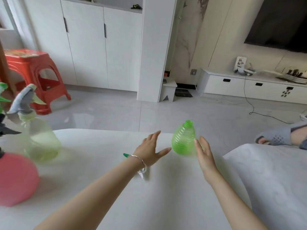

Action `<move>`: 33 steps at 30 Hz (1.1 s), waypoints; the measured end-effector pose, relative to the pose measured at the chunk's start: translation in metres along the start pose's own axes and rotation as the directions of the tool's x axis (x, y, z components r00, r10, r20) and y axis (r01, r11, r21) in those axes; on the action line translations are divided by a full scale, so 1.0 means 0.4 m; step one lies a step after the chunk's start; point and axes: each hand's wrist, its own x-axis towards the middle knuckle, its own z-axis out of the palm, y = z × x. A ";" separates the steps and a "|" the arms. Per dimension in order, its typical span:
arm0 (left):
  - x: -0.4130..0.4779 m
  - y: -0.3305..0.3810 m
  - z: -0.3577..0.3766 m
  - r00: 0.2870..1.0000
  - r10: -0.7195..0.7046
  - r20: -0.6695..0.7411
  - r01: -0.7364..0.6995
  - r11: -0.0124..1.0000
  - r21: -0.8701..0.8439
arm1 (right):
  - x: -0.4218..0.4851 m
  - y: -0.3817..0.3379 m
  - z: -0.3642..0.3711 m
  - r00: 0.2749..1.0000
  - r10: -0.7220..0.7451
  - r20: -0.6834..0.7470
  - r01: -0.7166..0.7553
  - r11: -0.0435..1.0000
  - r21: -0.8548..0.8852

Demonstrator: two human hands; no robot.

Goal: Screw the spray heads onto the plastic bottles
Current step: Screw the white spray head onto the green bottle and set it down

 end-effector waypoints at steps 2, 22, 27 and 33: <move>0.046 0.039 0.031 0.997 -0.009 0.071 0.016 0.995 -0.096 | 0.027 0.014 0.001 0.998 0.062 0.027 -0.063 0.998 0.032; -0.006 0.055 -0.061 0.978 0.187 -0.090 -0.203 0.953 -0.223 | -0.116 -0.124 0.081 0.933 0.022 0.359 -0.147 0.935 0.323; -0.134 -0.019 -0.154 0.964 0.149 -0.222 -0.205 0.945 -0.254 | -0.205 -0.164 0.137 0.894 -0.017 0.447 -0.099 0.967 0.236; -0.303 -0.179 -0.245 0.951 -0.014 -0.308 -0.066 0.967 -0.245 | -0.254 -0.121 0.188 0.907 0.077 0.415 -0.042 0.995 -0.093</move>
